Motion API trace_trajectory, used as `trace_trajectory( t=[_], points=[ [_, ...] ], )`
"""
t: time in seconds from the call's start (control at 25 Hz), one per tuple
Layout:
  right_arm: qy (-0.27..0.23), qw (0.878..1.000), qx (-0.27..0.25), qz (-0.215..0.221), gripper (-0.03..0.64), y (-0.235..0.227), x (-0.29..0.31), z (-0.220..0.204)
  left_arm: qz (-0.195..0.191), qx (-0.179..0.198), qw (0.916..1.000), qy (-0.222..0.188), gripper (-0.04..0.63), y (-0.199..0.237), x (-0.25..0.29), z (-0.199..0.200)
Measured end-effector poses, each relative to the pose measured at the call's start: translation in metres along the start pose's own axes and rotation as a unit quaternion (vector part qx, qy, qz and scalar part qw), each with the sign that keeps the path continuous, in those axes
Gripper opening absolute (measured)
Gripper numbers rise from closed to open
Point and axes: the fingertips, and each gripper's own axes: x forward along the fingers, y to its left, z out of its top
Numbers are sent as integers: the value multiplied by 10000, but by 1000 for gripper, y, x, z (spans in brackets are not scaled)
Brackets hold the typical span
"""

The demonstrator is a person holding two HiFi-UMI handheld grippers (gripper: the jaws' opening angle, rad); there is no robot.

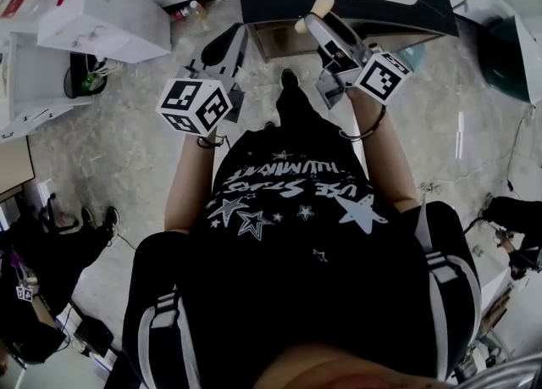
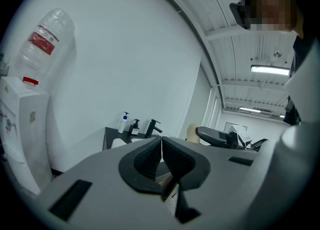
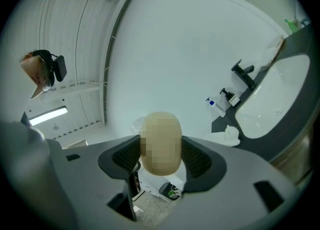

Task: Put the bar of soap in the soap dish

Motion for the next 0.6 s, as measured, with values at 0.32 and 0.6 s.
trace_trajectory(
  t=[0.32,0.6],
  points=[
    [114,9997,102,167,264,-45,45,29,251,-23,9997,29,12,32,49,6],
    [146,9993,146,321,264,-84,84,68,458,17,9989,43,12,58,97,23]
  ],
)
